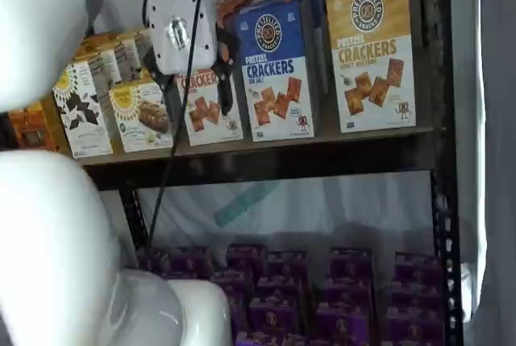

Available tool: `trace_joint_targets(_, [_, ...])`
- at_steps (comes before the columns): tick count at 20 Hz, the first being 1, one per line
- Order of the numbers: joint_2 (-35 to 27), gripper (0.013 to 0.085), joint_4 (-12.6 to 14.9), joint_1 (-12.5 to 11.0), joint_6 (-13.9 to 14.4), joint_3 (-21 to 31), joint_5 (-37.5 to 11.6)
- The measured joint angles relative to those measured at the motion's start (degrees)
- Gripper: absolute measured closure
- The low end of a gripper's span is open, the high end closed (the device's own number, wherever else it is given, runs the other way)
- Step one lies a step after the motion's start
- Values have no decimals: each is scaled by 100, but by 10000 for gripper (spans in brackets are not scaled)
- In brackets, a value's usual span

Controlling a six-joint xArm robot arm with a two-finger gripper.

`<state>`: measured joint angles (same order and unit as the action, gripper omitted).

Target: Retrieve the yellow and white box located on the top shelf, the sixth one from the left

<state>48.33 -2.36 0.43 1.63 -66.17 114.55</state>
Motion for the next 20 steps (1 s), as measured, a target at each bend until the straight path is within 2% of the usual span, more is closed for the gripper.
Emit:
trace_joint_targets(1, [0,130,-93,-87,-43,1,5])
trace_joint_targets(2, [1,130,-369,-347,-165,8,20])
trace_joint_targets(3, [1,130,-482,-438,-216,11,27])
trace_joint_targets(6, [4,130,-529,-457,-234,20,25])
trace_joint_targets(9, [22,130,-427,-380,-210,47,-50])
trace_joint_targets(15, [44,130,27,-177,-195,158,-404])
trace_joint_targets(18, [9,130,251,-173,-265,228,-588])
trace_joint_targets(20, [-15,130,361,-260,-376,276,-732])
